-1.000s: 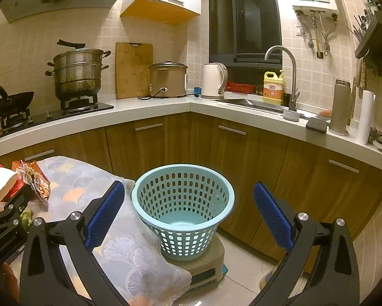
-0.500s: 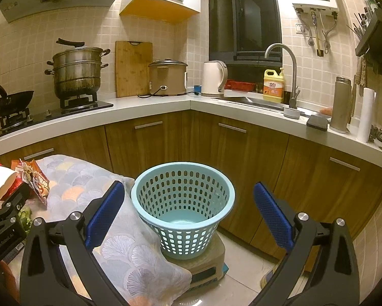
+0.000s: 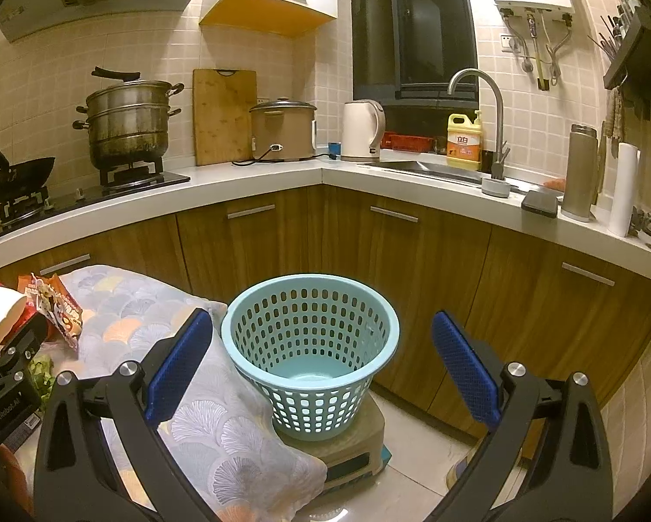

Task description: Collect trash

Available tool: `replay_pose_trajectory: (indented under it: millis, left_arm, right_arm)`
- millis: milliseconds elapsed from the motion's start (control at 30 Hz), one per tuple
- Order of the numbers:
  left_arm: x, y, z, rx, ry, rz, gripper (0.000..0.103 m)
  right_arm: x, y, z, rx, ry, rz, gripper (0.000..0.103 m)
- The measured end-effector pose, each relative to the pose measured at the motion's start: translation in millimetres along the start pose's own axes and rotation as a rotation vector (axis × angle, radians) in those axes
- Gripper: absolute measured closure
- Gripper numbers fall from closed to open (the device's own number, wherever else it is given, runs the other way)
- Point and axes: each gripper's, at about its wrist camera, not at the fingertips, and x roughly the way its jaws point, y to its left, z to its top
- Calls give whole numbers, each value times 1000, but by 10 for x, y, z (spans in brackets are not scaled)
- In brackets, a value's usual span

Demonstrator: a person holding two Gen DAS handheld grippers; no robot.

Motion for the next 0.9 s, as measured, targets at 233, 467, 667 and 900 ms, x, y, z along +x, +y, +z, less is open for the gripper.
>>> replay_pose_trajectory:
  millis: [233,467,667,900]
  left_arm:
    - [0,-2,5,1,0,0,12]
    - [-1,-5,2,1,0,1,12]
    - [-5,0,8,4,0,2,12]
    - [-3,3,13,8,1,2,12]
  right_arm:
    - [0,-7,7,0,1,0,7]
    - [2,-8,6,0,1,0,7]
    - [6,-11,3,3,3,4,8]
    - [-2,11,3,-6,7,12,12]
